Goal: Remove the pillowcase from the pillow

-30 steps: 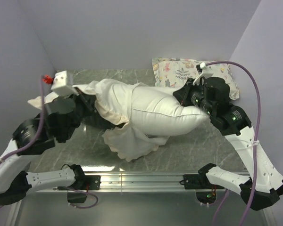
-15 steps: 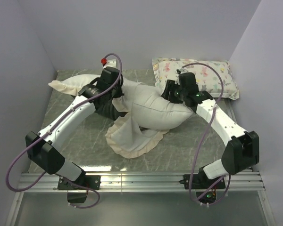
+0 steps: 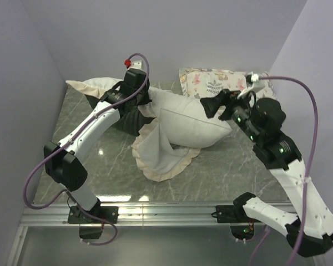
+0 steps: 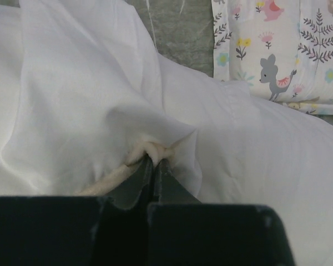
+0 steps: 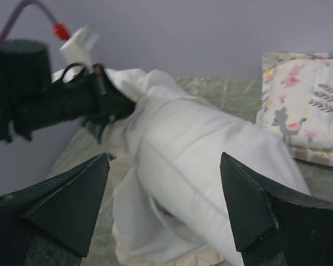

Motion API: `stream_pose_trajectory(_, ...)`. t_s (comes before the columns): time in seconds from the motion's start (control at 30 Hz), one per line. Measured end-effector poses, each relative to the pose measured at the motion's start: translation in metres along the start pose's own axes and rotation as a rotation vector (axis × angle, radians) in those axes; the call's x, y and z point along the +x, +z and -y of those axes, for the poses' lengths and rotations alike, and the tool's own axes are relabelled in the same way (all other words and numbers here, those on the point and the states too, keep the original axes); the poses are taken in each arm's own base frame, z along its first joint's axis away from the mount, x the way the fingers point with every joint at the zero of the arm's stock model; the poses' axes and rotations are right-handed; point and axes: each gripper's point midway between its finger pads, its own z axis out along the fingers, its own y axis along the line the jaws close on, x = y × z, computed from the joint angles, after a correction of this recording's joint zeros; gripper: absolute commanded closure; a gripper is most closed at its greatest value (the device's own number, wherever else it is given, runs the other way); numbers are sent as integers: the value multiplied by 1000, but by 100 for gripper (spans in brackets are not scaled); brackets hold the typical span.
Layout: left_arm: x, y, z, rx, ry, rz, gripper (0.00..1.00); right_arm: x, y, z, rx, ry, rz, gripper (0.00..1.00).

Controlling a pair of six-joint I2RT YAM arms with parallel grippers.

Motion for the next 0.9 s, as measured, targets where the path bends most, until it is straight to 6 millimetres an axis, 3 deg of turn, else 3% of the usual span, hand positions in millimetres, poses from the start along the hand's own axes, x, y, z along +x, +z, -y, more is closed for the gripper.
stream_pose_trajectory(0.1, -5, 6, 3, 6, -5, 3, 100, 22, -20, -16, -70, 0, 3, 12)
stream_pose_trajectory(0.2, -10, 11, 6, 10, -9, 5, 99, 81, -14, -9, -67, 9, -97, 12)
stream_pose_trajectory(0.37, -17, 16, 10, 18, -13, 10, 98, 198, 7, 15, 13, 18, -340, 9)
stream_pose_trajectory(0.43, -18, 17, 11, 21, -15, 12, 97, 221, 14, 23, 52, 24, -387, 7)
stream_pose_trajectory(0.67, -13, 17, 9, 27, -16, 13, 94, 224, 63, 31, 160, 42, -330, 3)
stream_pose_trajectory(0.77, -11, 13, 6, 27, -12, 14, 84, 221, 82, 37, 213, 45, -310, 19)
stream_pose_trajectory(0.8, -11, 11, 5, 27, -9, 15, 76, 220, 87, 40, 229, 46, -308, 44)
stream_pose_trajectory(0.83, -13, 7, 4, 28, -4, 18, 71, 219, 92, 43, 246, 44, -308, 57)
stream_pose_trajectory(0.9, -17, 1, 5, 39, 1, 29, 59, 217, 101, 47, 270, 48, -312, 70)
